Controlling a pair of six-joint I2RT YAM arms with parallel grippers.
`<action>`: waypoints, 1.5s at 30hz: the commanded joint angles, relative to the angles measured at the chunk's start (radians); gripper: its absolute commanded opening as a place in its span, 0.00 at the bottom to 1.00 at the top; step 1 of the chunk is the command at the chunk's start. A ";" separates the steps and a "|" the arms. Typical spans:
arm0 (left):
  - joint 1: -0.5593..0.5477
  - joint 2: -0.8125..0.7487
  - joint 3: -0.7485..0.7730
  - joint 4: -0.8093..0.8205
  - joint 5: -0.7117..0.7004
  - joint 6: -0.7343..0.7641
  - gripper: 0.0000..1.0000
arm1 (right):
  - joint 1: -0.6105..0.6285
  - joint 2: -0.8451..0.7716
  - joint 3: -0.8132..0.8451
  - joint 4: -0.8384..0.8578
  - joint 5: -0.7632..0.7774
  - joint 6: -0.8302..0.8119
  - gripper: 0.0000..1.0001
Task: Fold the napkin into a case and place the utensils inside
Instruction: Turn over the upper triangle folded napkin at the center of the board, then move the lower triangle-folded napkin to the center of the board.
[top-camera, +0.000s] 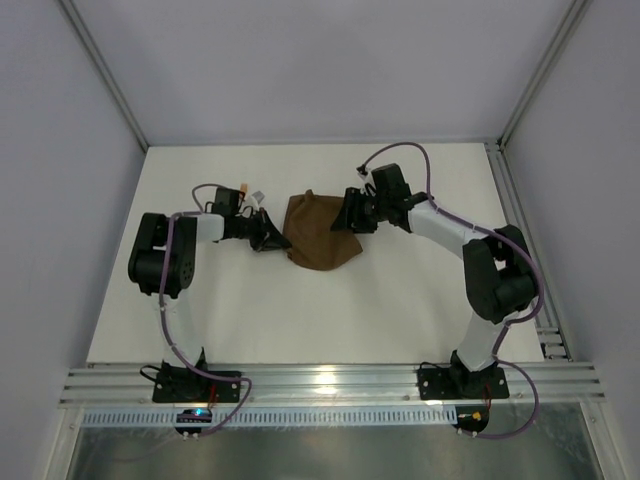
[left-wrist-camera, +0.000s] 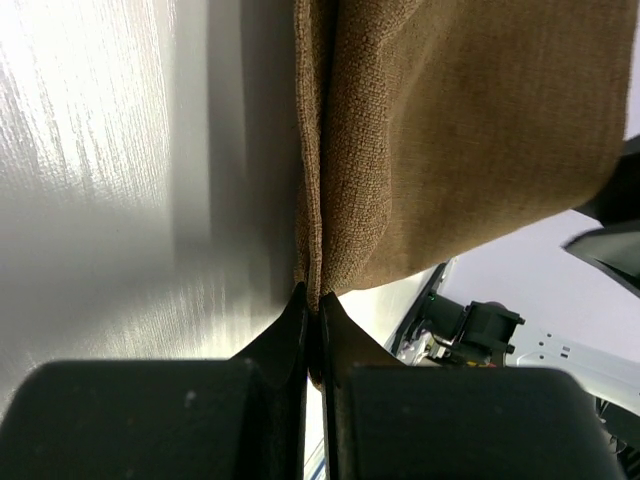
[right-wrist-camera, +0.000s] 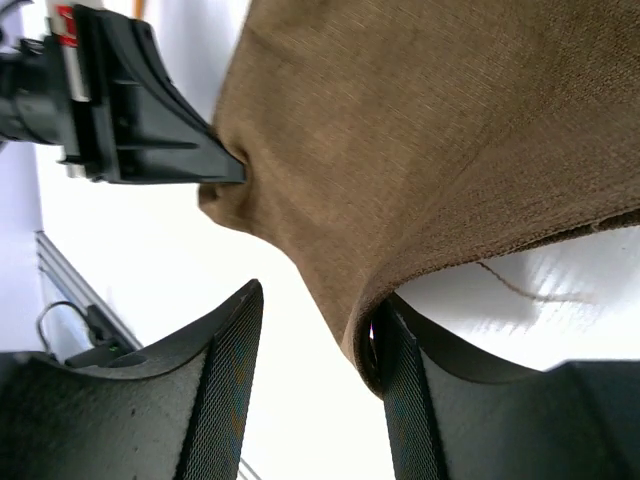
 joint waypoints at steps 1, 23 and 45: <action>0.008 0.004 0.030 -0.022 0.033 0.024 0.01 | -0.001 -0.049 0.056 -0.076 0.010 0.067 0.52; 0.023 0.004 0.029 -0.109 0.004 0.092 0.04 | -0.120 -0.204 -0.288 -0.041 0.169 0.058 0.63; -0.070 -0.215 0.262 -0.512 -0.545 0.542 0.50 | -0.171 0.161 0.119 -0.070 0.263 -0.001 0.60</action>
